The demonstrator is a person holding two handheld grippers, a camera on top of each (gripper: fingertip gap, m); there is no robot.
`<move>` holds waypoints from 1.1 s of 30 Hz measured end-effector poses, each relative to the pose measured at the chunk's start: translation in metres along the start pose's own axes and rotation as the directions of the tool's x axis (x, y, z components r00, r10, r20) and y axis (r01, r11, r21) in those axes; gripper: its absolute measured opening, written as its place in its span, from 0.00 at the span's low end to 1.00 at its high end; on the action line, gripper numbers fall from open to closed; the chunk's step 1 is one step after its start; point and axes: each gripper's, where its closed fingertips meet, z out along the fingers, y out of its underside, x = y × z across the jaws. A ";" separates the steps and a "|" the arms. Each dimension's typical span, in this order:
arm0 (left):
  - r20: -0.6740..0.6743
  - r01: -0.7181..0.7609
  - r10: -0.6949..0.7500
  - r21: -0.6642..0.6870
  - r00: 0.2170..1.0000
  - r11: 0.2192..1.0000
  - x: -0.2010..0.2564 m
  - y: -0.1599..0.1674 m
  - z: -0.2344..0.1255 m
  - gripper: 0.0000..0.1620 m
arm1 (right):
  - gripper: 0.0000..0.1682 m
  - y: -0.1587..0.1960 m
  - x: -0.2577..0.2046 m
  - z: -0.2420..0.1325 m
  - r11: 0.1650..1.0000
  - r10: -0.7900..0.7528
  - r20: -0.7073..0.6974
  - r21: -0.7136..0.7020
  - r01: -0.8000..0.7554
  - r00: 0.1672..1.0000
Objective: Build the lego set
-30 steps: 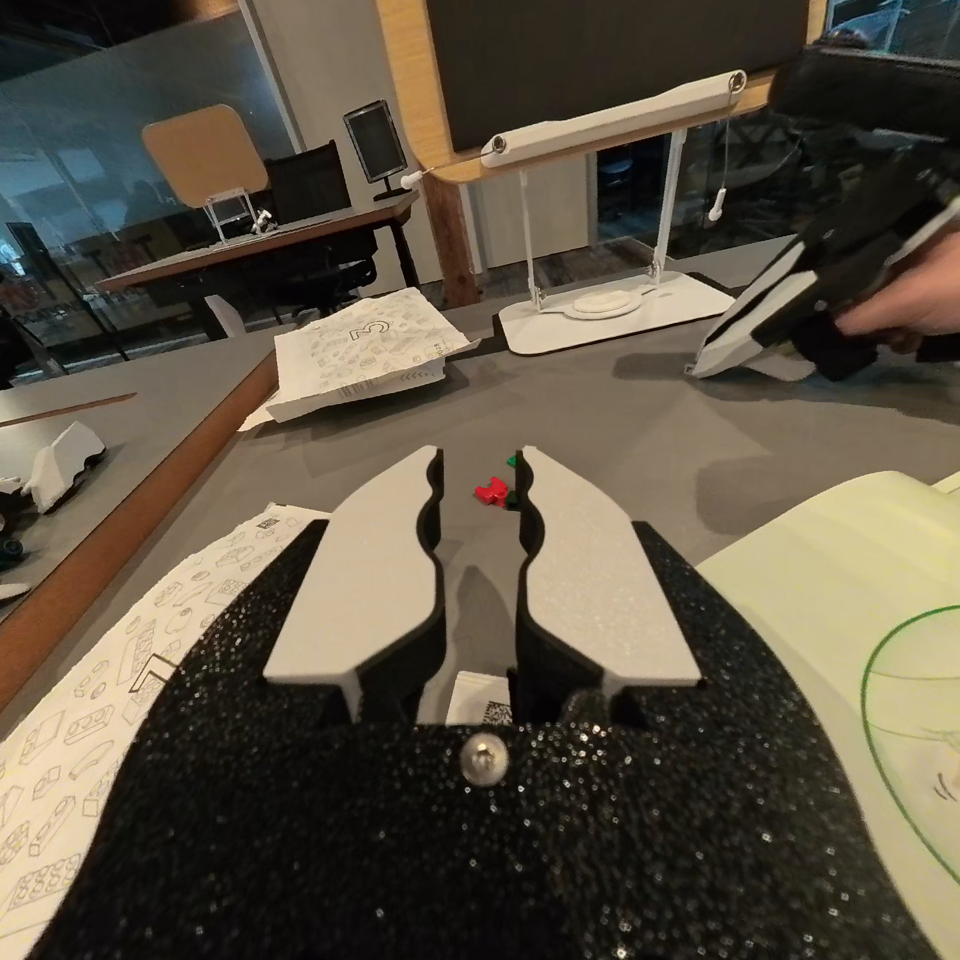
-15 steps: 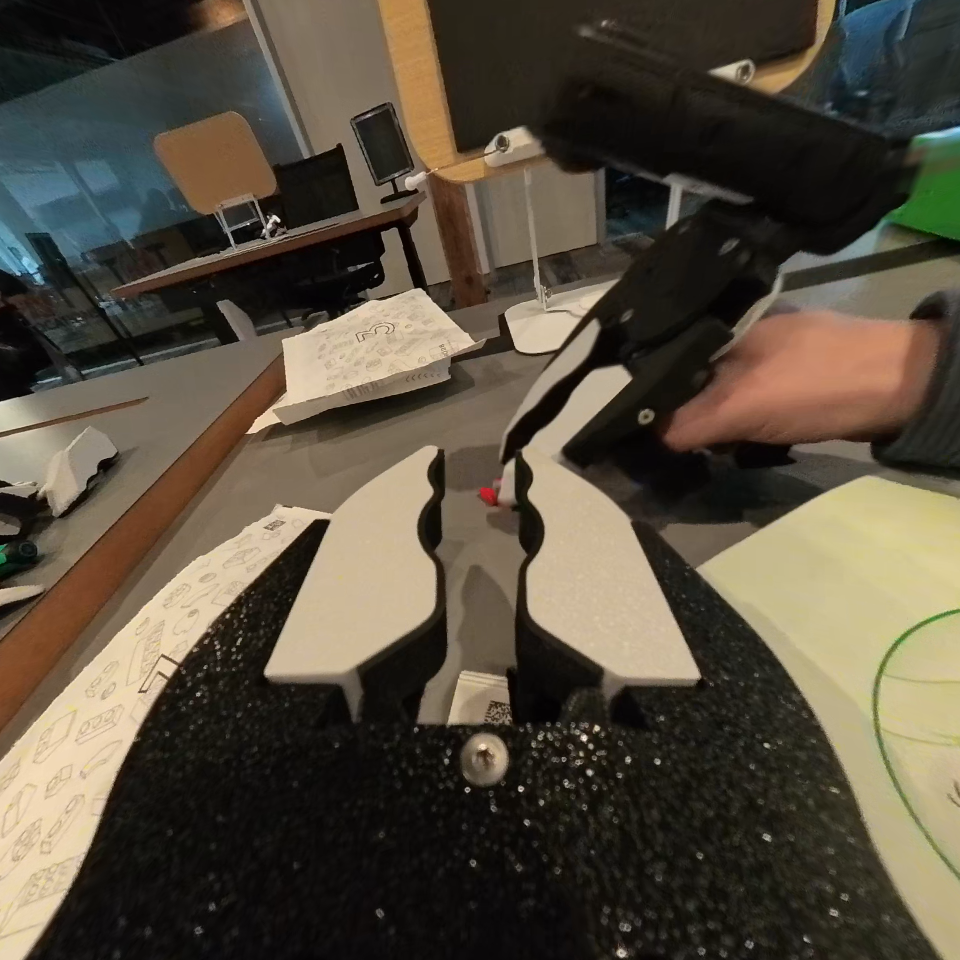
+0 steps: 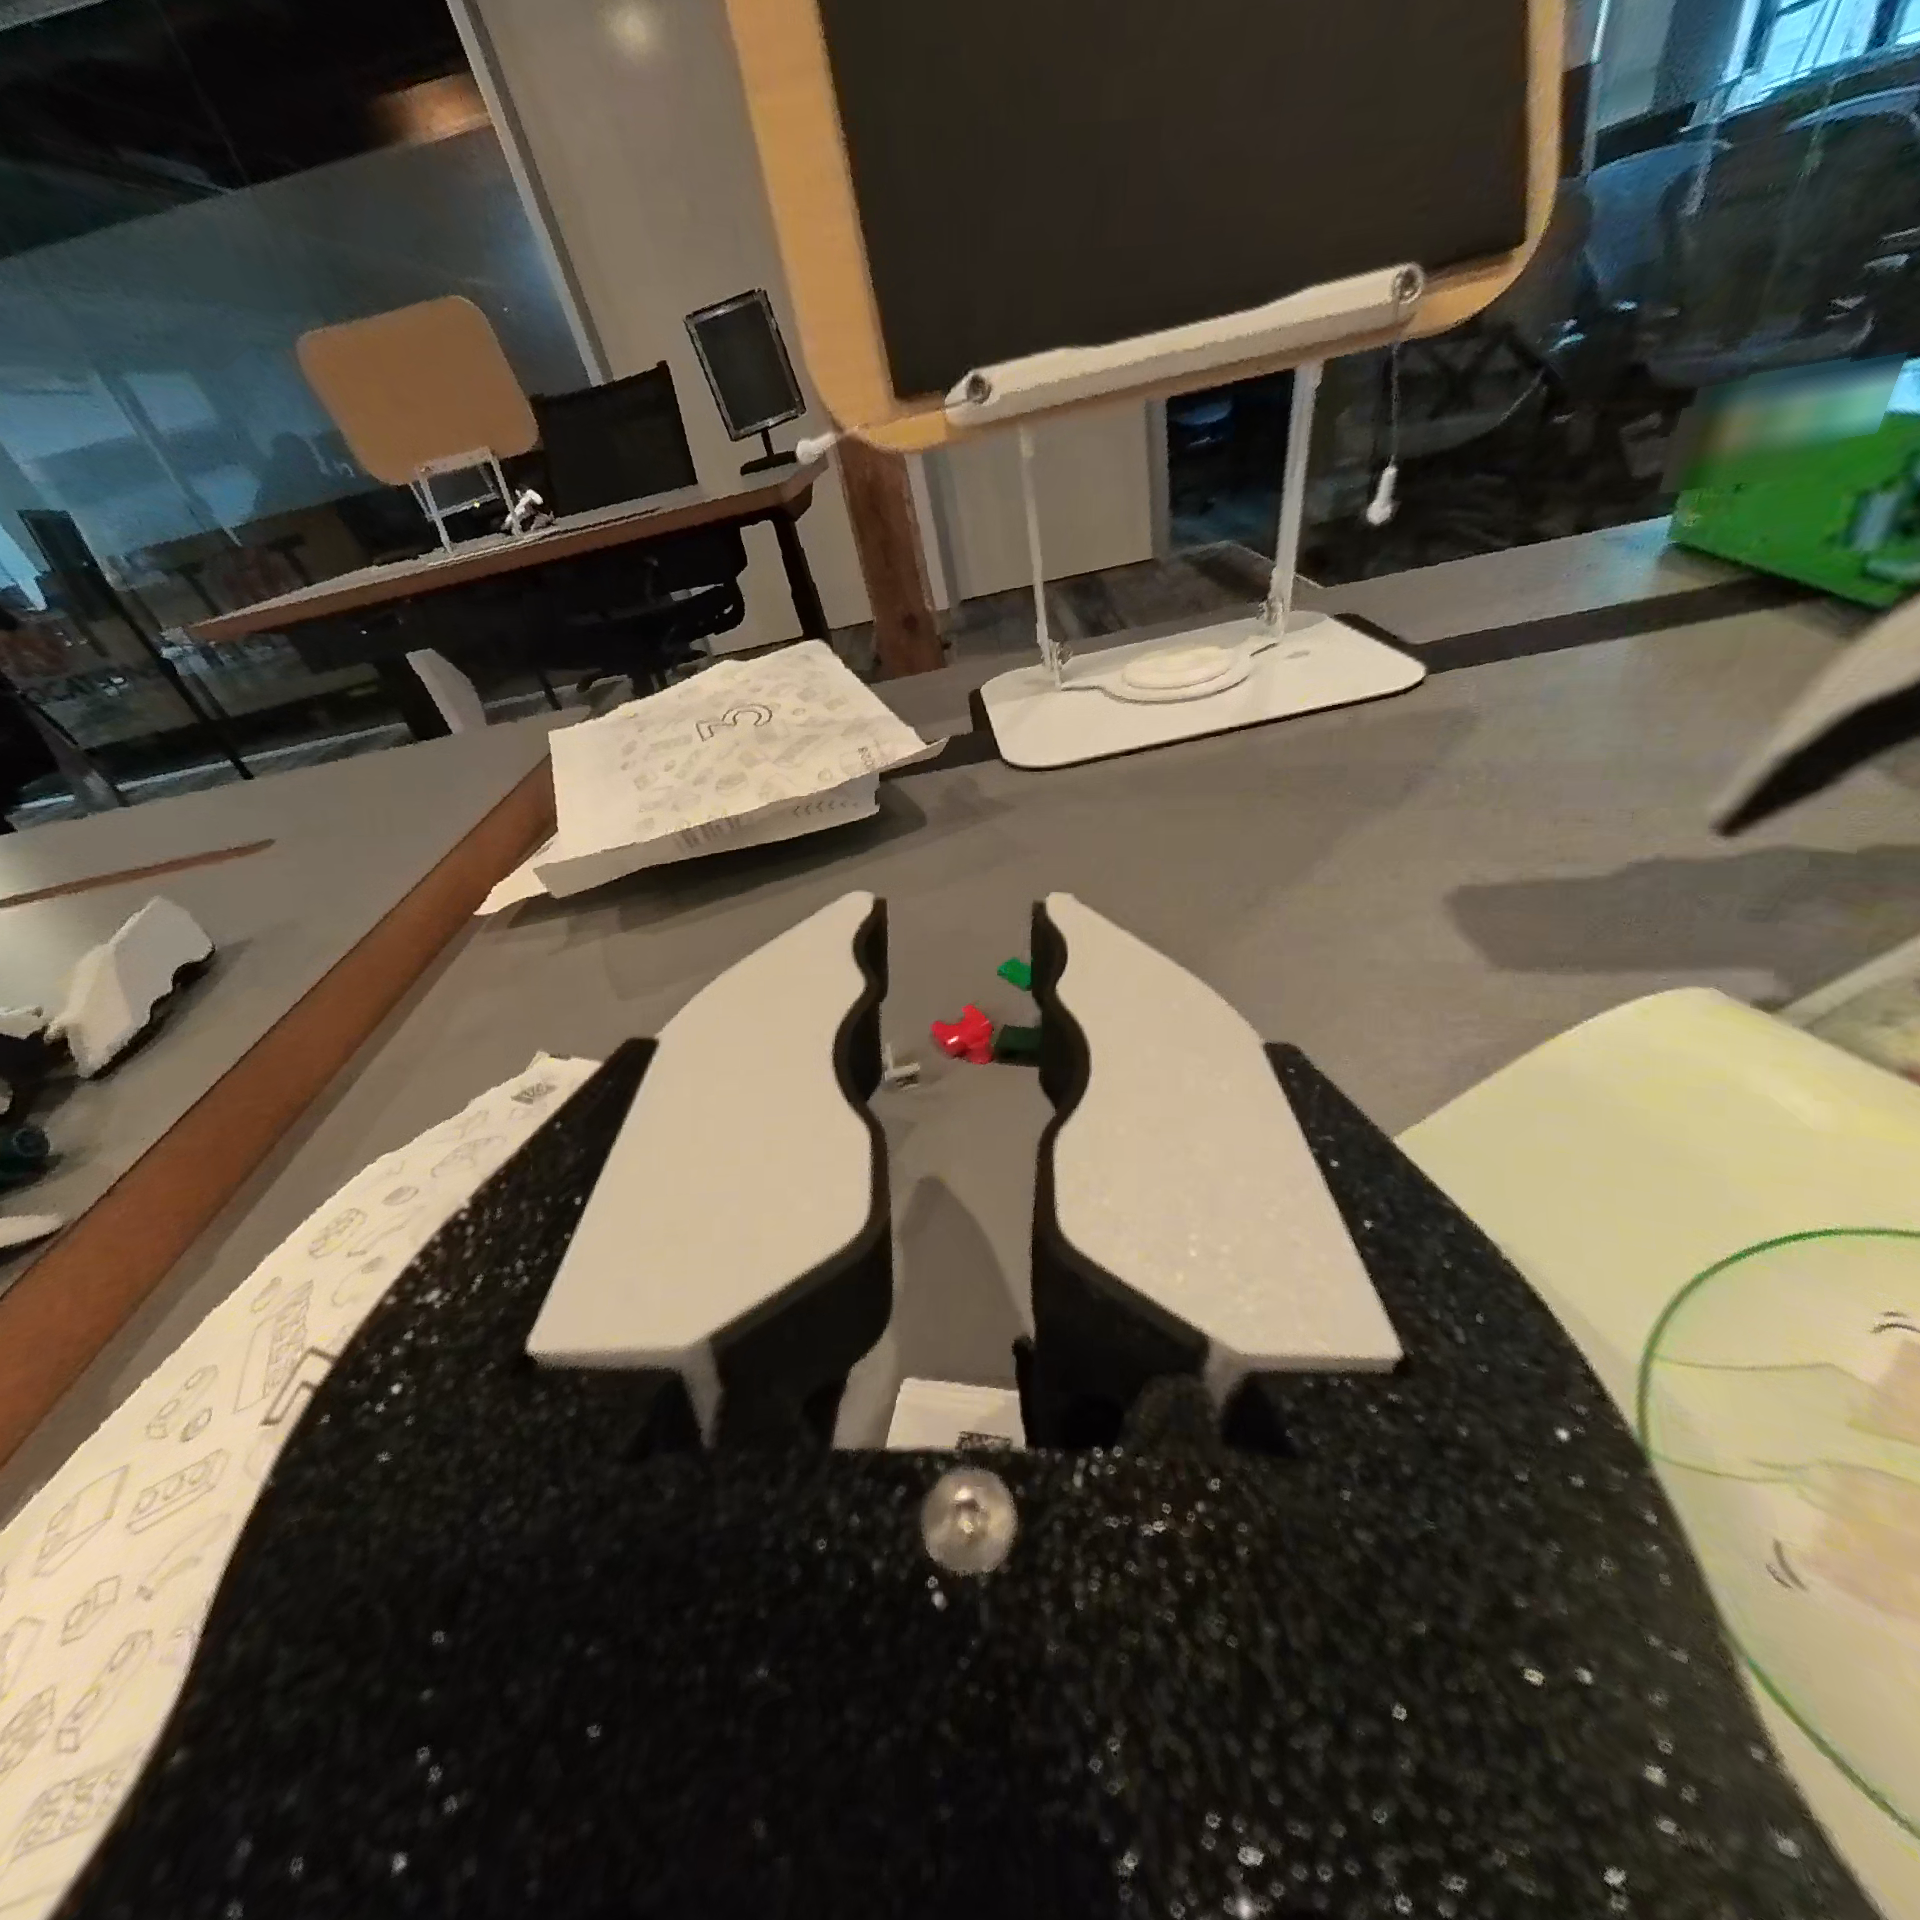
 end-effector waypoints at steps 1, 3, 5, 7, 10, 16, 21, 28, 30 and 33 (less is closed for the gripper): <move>-0.002 -0.009 0.009 0.008 1.000 1.000 0.001 -0.002 -0.001 0.16 | 0.36 0.013 -0.004 -0.011 1.000 0.021 -0.007 -0.010 -0.021 1.000; -0.006 -0.021 0.021 0.022 1.000 1.000 0.003 -0.005 -0.004 0.16 | 0.35 0.035 -0.011 -0.030 0.998 0.063 -0.032 -0.023 -0.064 0.997; -0.024 -0.016 0.016 0.033 1.000 0.999 0.006 -0.007 -0.005 0.17 | 0.35 0.049 -0.017 -0.046 0.996 0.091 -0.068 -0.014 -0.092 0.994; -0.054 -0.010 0.012 0.037 0.998 0.999 0.010 -0.009 -0.006 0.18 | 0.35 0.061 -0.022 -0.058 0.994 0.110 -0.107 -0.007 -0.111 0.988; -0.113 -0.010 0.011 0.009 0.994 1.000 0.017 -0.010 -0.009 0.24 | 0.35 0.075 -0.025 -0.074 0.991 0.130 -0.164 -0.003 -0.132 0.978; -0.350 -0.012 -0.015 -0.075 0.937 0.997 0.048 -0.020 -0.051 0.42 | 0.35 0.098 -0.030 -0.104 0.978 0.205 -0.224 0.015 -0.207 0.953; -0.541 -0.119 -0.028 -0.234 0.840 0.965 0.082 -0.001 -0.094 0.54 | 0.36 0.113 -0.035 -0.121 0.971 0.238 -0.238 0.019 -0.240 0.942; -0.641 -0.276 0.043 -0.269 0.767 0.923 0.120 0.015 -0.112 0.61 | 0.38 0.128 -0.028 -0.127 0.954 0.284 -0.288 -0.015 -0.301 0.915; -0.670 -0.292 0.040 -0.268 0.741 0.918 0.133 0.015 -0.116 0.64 | 0.39 0.132 -0.025 -0.132 0.943 0.316 -0.303 -0.005 -0.333 0.899; -0.694 -0.389 0.128 -0.234 0.709 0.891 0.152 0.019 -0.120 0.66 | 0.39 0.130 -0.031 -0.137 0.937 0.343 -0.273 0.034 -0.348 0.899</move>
